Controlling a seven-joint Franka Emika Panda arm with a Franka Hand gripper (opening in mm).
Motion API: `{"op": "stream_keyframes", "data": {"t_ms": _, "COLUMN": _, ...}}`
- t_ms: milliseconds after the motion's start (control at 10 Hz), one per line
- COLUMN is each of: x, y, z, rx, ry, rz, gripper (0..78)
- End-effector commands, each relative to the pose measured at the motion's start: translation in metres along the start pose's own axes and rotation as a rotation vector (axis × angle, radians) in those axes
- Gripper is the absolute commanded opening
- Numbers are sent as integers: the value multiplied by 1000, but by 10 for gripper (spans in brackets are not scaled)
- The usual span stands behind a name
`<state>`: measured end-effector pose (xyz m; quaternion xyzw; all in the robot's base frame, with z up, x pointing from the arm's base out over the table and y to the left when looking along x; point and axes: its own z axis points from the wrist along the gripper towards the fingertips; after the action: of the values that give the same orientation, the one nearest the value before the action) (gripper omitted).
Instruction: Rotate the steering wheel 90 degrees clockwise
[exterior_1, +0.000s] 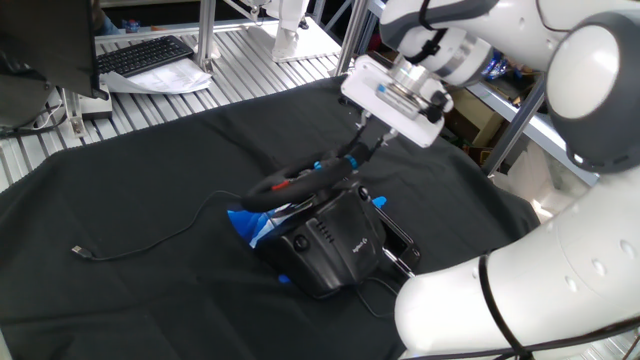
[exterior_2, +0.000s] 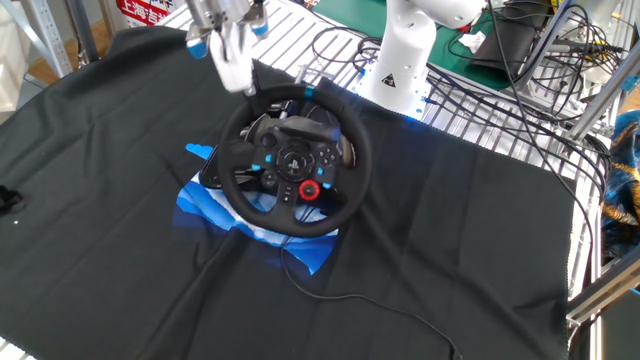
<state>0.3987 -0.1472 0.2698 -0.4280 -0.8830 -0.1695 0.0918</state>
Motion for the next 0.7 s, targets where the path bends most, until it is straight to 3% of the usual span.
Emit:
{"op": "stream_keyframes", "data": {"t_ms": 100, "x": 3, "y": -16, "z": 9, "rx": -3, "ry": 23, "rz": -8, "gripper": 12}}
{"op": "stream_keyframes", "data": {"t_ms": 700, "x": 5, "y": -15, "z": 3, "rx": 0, "ry": 21, "rz": 1, "gripper": 12}}
